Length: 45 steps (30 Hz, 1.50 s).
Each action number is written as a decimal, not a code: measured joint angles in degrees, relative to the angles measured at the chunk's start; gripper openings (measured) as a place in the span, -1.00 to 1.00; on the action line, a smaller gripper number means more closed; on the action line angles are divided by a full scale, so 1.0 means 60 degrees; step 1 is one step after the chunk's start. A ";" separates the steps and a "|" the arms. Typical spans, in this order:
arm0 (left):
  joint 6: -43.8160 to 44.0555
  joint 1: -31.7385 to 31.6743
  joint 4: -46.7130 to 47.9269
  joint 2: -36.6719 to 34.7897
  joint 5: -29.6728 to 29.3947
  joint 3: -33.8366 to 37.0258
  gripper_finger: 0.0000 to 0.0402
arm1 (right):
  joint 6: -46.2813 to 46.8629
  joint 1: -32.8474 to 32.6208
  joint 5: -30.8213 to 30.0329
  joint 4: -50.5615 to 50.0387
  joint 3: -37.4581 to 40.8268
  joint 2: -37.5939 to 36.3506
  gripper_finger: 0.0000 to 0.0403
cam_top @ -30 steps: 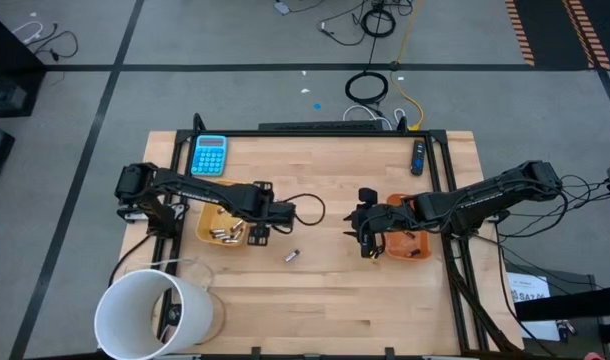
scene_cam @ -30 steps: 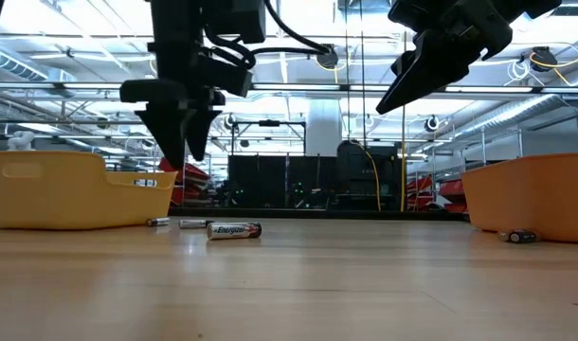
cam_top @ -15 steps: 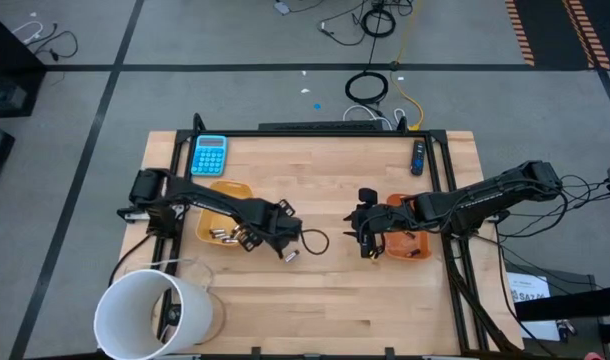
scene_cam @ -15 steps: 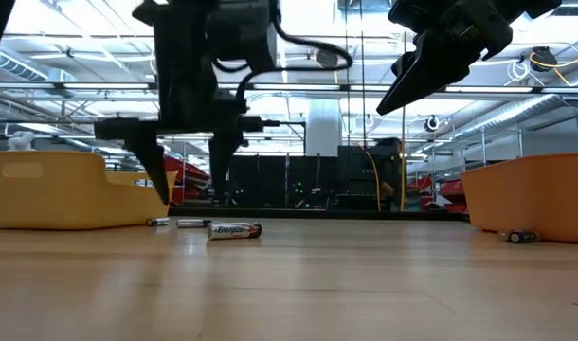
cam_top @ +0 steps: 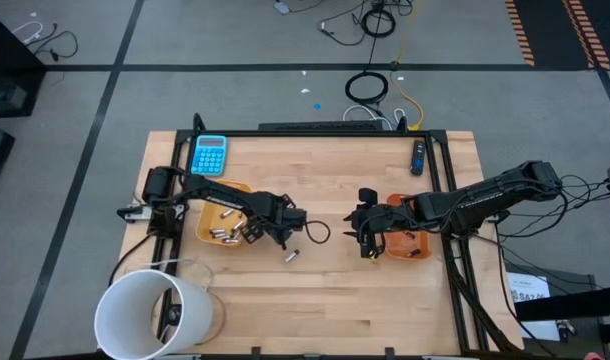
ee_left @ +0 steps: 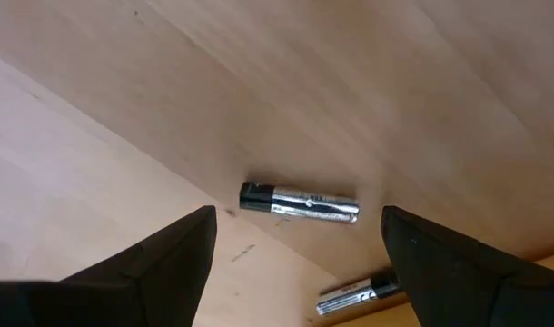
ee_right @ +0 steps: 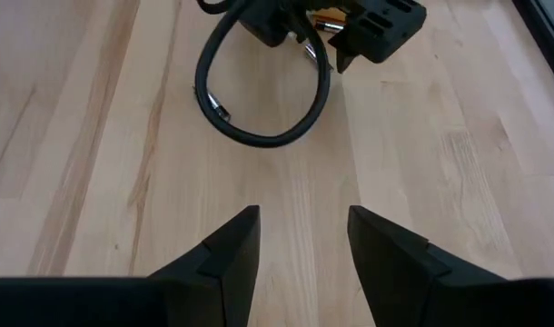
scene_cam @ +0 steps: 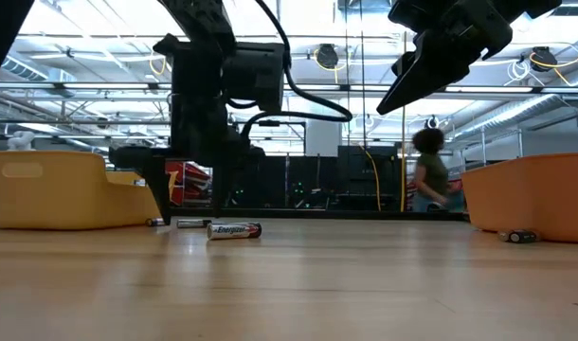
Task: Sort batteries
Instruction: Put the silver battery into the yellow bin
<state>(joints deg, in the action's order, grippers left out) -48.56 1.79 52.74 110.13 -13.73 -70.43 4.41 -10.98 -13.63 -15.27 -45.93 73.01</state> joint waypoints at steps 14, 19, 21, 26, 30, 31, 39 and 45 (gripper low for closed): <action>-0.1433 -0.0216 -0.0288 0.0000 0.0631 0.0000 0.39 | -0.0023 0.0000 0.0000 0.0004 0.0000 0.0000 -0.21; -0.1523 -0.0213 -0.0287 0.0004 0.1070 0.0000 0.39 | -0.0022 0.0000 0.0000 0.0004 -0.0001 0.0000 -0.21; -0.1500 -0.0216 -0.0310 0.0004 0.1149 0.0000 0.39 | -0.0025 0.0000 0.0000 0.0004 -0.0001 0.0000 -0.21; -0.1549 -0.0216 -0.0565 0.0004 0.1261 0.0000 0.39 | -0.0056 0.0000 0.0000 0.0004 -0.0001 0.0000 -0.21; -0.1555 -0.0216 -0.0552 0.0118 0.1290 -0.0009 0.39 | -0.0042 0.0000 0.0000 0.0004 -0.0001 0.0000 -0.21; -0.1555 -0.0216 -0.0522 0.0163 0.1298 -0.0016 0.38 | -0.0042 0.0000 0.0000 0.0004 -0.0001 0.0000 -0.21; -0.1540 -0.0242 -0.0450 0.0582 0.1295 -0.0059 0.38 | 0.0003 0.0000 0.0006 0.0007 -0.0001 0.0000 -0.21; -0.0657 -0.0445 -0.0336 0.0543 0.1458 -0.0047 0.38 | -0.0004 0.0000 0.0022 0.0004 0.0002 0.0000 -0.21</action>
<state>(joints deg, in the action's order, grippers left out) -52.50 -0.88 50.73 113.38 -4.98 -70.72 4.38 -10.98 -13.50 -15.25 -45.91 73.01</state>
